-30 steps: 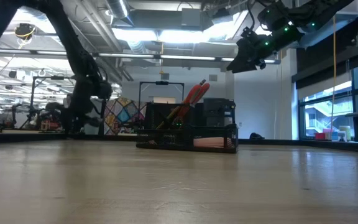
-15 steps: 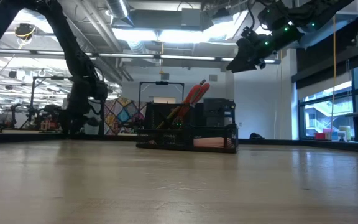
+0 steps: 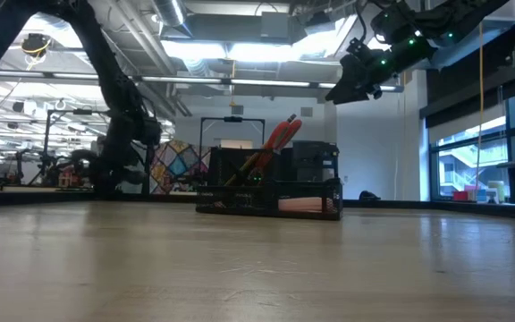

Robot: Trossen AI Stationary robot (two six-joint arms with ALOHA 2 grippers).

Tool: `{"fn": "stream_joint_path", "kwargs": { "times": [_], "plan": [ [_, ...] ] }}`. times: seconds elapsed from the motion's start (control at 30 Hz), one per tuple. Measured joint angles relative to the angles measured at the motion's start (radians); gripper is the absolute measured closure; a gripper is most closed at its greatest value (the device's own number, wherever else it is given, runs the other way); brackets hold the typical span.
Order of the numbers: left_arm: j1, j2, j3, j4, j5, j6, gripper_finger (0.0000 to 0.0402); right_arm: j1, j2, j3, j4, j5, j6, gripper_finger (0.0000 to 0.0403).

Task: Pick and place office supplies into organizer
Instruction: Put the blue binder clip into the desk organizer

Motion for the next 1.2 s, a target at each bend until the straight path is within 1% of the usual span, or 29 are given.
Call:
{"fn": "stream_joint_path", "kwargs": {
  "times": [0.1,0.23,0.5,0.77,0.87,1.2],
  "plan": [
    [-0.037,0.001,0.013,-0.010,0.035,0.035,0.0334,0.000,0.000,0.000,0.000,0.000,0.000,0.0175],
    [-0.073,0.001,0.027,-0.018,0.080,0.036,0.0334,0.000,0.000,0.000,0.001,0.000,0.000,0.0175],
    [-0.185,0.003,0.048,-0.045,0.101,-0.008,0.0333,0.000,0.000,0.000,0.000,0.000,0.000,0.0175],
    [-0.329,0.003,0.048,-0.142,0.111,-0.118,0.0334,0.000,0.000,0.000,0.000,0.000,0.000,0.0175],
    [-0.387,0.002,0.048,-0.171,0.133,-0.168,0.0333,0.000,0.000,0.000,0.000,0.000,0.000,0.0175],
    [-0.619,0.002,0.047,-0.257,0.159,-0.381,0.0334,0.000,0.000,0.000,0.000,-0.002,0.000,0.0175]
  ]
}}
